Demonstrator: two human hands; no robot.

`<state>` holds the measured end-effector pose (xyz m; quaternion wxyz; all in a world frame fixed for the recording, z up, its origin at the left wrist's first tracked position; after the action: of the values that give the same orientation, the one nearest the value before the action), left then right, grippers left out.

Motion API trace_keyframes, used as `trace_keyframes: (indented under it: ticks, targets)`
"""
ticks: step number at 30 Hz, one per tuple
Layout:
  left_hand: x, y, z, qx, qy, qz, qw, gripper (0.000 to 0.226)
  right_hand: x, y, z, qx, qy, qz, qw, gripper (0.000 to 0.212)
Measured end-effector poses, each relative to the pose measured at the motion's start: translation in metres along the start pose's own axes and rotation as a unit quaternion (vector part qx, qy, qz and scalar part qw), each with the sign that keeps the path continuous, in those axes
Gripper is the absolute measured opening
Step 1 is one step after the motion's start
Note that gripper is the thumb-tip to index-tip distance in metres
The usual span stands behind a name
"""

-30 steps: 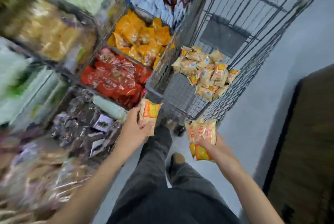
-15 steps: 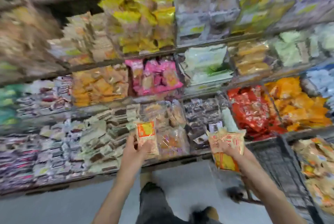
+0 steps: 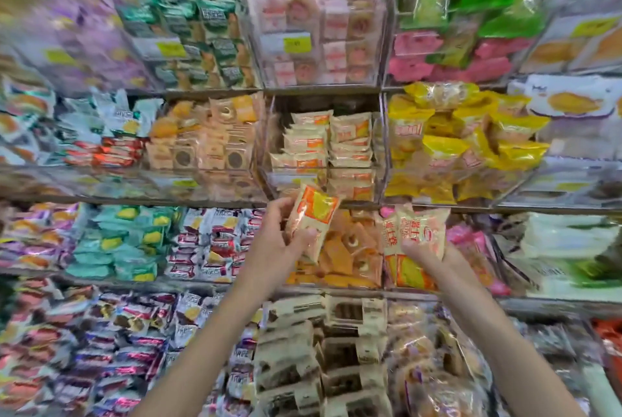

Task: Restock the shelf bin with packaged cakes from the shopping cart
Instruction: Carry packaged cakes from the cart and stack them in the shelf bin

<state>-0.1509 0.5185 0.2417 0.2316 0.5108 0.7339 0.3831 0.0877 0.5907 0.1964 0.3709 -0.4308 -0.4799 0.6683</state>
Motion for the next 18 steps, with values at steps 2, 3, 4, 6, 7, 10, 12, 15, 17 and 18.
trace_keyframes:
  ticks: [2,3,4,6,7,10,12,15,17,18]
  targets:
    - [0.041,0.02,-0.024,0.048,0.029,0.052,0.997,0.036,0.029,-0.023,0.016,-0.014,0.014,-0.036,0.999,0.04]
    - [0.063,0.032,-0.034,0.077,0.046,0.079,0.993,0.036,0.043,-0.035,0.019,-0.022,0.029,-0.057,0.998,0.027]
    - [0.085,0.044,-0.041,0.115,0.062,0.104,0.986,0.036,0.057,-0.048,0.022,-0.028,0.041,-0.078,0.996,0.02]
    - [0.129,0.071,-0.046,0.21,0.074,0.151,0.963,0.036,0.081,-0.07,0.028,-0.036,0.047,-0.109,0.992,0.018]
    - [0.15,0.084,-0.043,0.263,0.071,0.171,0.947,0.036,0.091,-0.079,0.031,-0.043,0.045,-0.118,0.991,0.018]
    - [0.202,0.099,-0.023,0.391,0.021,0.173,0.904,0.035,0.116,-0.091,0.032,-0.068,0.04,-0.112,0.991,0.021]
    - [0.229,0.096,0.005,0.451,-0.051,0.171,0.874,0.042,0.13,-0.089,0.03,-0.072,0.041,-0.099,0.992,0.025]
    - [0.257,0.086,0.041,0.506,-0.121,0.158,0.84,0.044,0.145,-0.085,0.021,-0.037,0.065,-0.075,0.994,0.026]
    - [0.272,0.081,0.057,0.516,-0.121,0.155,0.834,0.04,0.151,-0.081,0.015,-0.03,0.067,-0.052,0.996,0.018]
    - [0.278,0.078,0.065,0.514,-0.116,0.16,0.835,0.038,0.153,-0.079,0.013,-0.029,0.063,-0.042,0.997,0.015]
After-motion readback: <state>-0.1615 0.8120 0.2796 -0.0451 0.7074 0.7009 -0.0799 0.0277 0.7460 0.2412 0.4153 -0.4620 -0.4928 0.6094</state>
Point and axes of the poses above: each hand's wrist, its own x-axis towards the middle knuckle, its own z-axis out of the palm, y = z × x, the point moved 9 cm from there along x, towards the middle knuckle, and after that the axes turned 14 degrees about x, right-handed, at the moved point
